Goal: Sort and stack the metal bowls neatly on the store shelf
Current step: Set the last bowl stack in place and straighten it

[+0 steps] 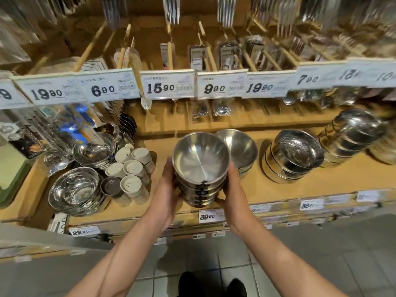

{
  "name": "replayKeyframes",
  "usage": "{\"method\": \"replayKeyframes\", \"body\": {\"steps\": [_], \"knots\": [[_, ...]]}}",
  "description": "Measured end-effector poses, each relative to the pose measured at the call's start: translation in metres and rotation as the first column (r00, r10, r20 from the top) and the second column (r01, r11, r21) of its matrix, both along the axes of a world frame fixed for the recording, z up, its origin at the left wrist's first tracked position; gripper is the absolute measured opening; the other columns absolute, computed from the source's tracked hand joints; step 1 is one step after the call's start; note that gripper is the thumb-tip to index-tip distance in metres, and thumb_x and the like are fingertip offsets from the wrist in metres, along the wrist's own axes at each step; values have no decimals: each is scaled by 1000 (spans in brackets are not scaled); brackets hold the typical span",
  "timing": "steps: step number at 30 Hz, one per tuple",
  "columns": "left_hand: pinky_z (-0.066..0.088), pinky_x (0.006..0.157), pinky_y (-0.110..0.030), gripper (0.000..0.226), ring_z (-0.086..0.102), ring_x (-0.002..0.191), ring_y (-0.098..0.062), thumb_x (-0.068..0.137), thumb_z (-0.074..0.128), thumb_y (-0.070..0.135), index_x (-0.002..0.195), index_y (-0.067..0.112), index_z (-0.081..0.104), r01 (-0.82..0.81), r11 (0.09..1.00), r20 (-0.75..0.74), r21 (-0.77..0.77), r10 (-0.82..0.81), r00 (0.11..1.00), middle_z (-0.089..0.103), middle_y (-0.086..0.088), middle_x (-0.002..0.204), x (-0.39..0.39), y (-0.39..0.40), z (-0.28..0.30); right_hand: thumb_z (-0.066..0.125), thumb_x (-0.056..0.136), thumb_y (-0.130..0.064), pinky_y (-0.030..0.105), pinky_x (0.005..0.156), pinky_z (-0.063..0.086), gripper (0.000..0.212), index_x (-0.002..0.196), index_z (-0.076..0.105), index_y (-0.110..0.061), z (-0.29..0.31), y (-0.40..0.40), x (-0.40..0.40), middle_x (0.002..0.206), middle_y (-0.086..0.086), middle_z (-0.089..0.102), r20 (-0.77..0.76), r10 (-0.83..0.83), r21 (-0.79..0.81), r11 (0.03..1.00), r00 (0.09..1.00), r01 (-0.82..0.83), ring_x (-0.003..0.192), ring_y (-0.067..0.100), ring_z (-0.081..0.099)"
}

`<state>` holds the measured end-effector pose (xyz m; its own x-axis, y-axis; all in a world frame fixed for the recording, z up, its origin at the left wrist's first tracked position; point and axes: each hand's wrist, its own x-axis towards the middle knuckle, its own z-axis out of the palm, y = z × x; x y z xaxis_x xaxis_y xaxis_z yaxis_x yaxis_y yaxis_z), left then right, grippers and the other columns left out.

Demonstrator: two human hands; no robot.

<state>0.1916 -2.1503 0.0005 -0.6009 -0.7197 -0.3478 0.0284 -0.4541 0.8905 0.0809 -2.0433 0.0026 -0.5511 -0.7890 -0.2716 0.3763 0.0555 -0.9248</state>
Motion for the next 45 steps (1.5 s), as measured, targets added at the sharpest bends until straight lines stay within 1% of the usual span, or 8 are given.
{"method": "replayKeyframes", "body": {"steps": [4, 14, 19, 24, 29, 36, 42, 45], "knots": [[51, 101, -44, 53, 63, 119, -10, 86, 45, 81, 114, 45, 72, 40, 999, 30, 5, -40, 999, 73, 13, 121, -18, 33, 15, 32, 96, -72, 46, 108, 43, 38, 120, 61, -63, 9, 37, -13, 117, -38, 66, -28, -50, -4, 999, 998, 50, 107, -20, 58], [52, 93, -41, 58, 62, 111, 12, 90, 31, 86, 127, 56, 63, 397, 913, -6, -96, -399, 917, 68, 29, 124, -104, 144, 36, 27, 101, -69, 39, 95, 50, 37, 120, 59, -65, 24, 166, -84, 116, -37, 67, -30, -221, 48, 974, 975, 222, 110, -15, 60], [49, 100, -45, 58, 61, 124, -2, 93, 28, 82, 132, 53, 60, 501, 859, -22, -105, -506, 862, 67, 19, 133, -162, 213, 33, 31, 96, -78, 40, 96, 51, 45, 124, 61, -61, 28, 241, -132, 123, -32, 67, -30, -285, 104, 952, 958, 287, 114, -8, 62], [54, 81, -32, 42, 72, 89, 7, 77, 41, 89, 88, 64, 73, 421, 907, 44, -10, -420, 906, 76, 28, 96, -223, 270, 22, 28, 95, -80, 42, 99, 50, 47, 125, 59, -62, 29, 301, -182, 128, -32, 65, -49, -304, 135, 942, 951, 308, 122, -4, 58], [53, 100, -43, 49, 69, 109, -5, 83, 36, 88, 96, 60, 74, 481, 877, 38, 11, -481, 876, 76, 21, 109, -283, 296, 20, 30, 91, -85, 37, 89, 54, 58, 132, 59, -55, 20, 332, -239, 131, -28, 65, -69, -328, 142, 932, 942, 334, 118, -5, 62], [53, 94, -30, 46, 67, 103, 10, 94, 28, 78, 103, 63, 71, 569, 822, -13, 11, -569, 822, 73, 27, 113, -380, 300, 3, 36, 89, -84, 59, 106, 45, 53, 131, 57, -58, 0, 334, -340, 138, -26, 60, -45, -397, 148, 905, 917, 399, 136, 6, 47], [54, 75, -7, 46, 64, 108, 12, 100, 26, 69, 109, 60, 70, 528, 848, -58, 35, -526, 849, 71, 28, 119, -455, 293, -17, 35, 98, -72, 51, 101, 49, 42, 129, 57, -55, -31, 325, -421, 132, -27, 63, -54, -385, 163, 907, 921, 389, 135, 6, 50], [54, 79, -13, 40, 64, 105, 15, 92, 32, 78, 101, 66, 70, 468, 884, -17, 6, -467, 884, 71, 33, 112, -485, 292, -33, 33, 95, -75, 47, 94, 52, 47, 131, 56, -55, -38, 323, -452, 133, -25, 63, -69, -358, 163, 917, 931, 364, 132, 4, 53]]}}
